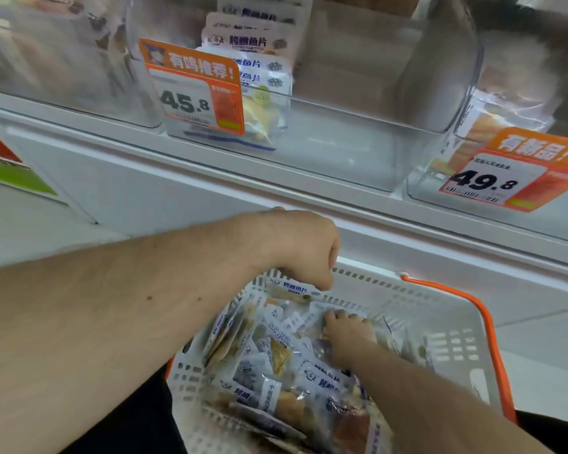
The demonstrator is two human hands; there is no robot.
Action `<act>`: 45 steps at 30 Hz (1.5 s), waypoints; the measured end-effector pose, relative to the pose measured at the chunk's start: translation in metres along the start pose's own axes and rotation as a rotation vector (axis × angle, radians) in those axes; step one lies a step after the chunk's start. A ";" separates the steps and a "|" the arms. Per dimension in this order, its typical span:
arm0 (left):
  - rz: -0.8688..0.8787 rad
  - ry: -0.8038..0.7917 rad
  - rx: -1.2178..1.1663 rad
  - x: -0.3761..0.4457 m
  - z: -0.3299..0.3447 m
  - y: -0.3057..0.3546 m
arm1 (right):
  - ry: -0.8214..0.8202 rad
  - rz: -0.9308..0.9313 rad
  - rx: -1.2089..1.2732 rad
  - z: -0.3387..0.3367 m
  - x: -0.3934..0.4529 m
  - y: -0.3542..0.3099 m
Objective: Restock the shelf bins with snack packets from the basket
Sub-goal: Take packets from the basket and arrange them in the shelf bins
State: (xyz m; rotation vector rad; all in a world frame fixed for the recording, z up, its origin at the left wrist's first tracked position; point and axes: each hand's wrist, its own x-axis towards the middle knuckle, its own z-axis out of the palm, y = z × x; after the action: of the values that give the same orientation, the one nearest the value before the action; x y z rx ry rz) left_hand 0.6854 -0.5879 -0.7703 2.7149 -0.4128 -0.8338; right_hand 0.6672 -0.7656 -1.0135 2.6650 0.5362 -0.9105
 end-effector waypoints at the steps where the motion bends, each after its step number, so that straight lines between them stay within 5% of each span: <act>1: -0.003 -0.003 0.000 0.001 -0.001 0.001 | 0.018 0.005 -0.030 -0.001 0.000 -0.002; 11: -0.050 0.068 -0.106 -0.004 -0.019 -0.008 | 0.303 -0.002 0.081 -0.057 -0.031 0.012; 14: -0.085 0.114 -0.094 -0.010 -0.029 -0.017 | 0.416 0.041 0.499 -0.088 -0.052 0.019; 20: -0.193 0.088 -0.136 -0.026 -0.047 -0.038 | 0.343 0.061 1.679 -0.143 -0.104 0.014; 27: -0.097 0.126 -0.455 -0.036 -0.045 -0.045 | 0.167 -0.177 2.250 -0.191 -0.140 0.004; 32: 0.037 0.321 -0.779 -0.051 -0.053 -0.040 | 0.226 -0.239 2.117 -0.213 -0.162 0.008; 39: 0.088 0.498 -0.752 -0.083 -0.099 -0.051 | 0.521 -0.316 1.726 -0.275 -0.183 0.043; 45: 0.143 0.604 -0.829 -0.083 -0.144 -0.051 | 0.417 -0.400 1.347 -0.338 -0.175 0.034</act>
State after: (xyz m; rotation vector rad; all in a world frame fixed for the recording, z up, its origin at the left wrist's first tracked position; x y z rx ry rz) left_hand 0.7122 -0.4877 -0.6307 1.9740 -0.0825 -0.0635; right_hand 0.7323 -0.7159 -0.6406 4.1369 0.7216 -1.0273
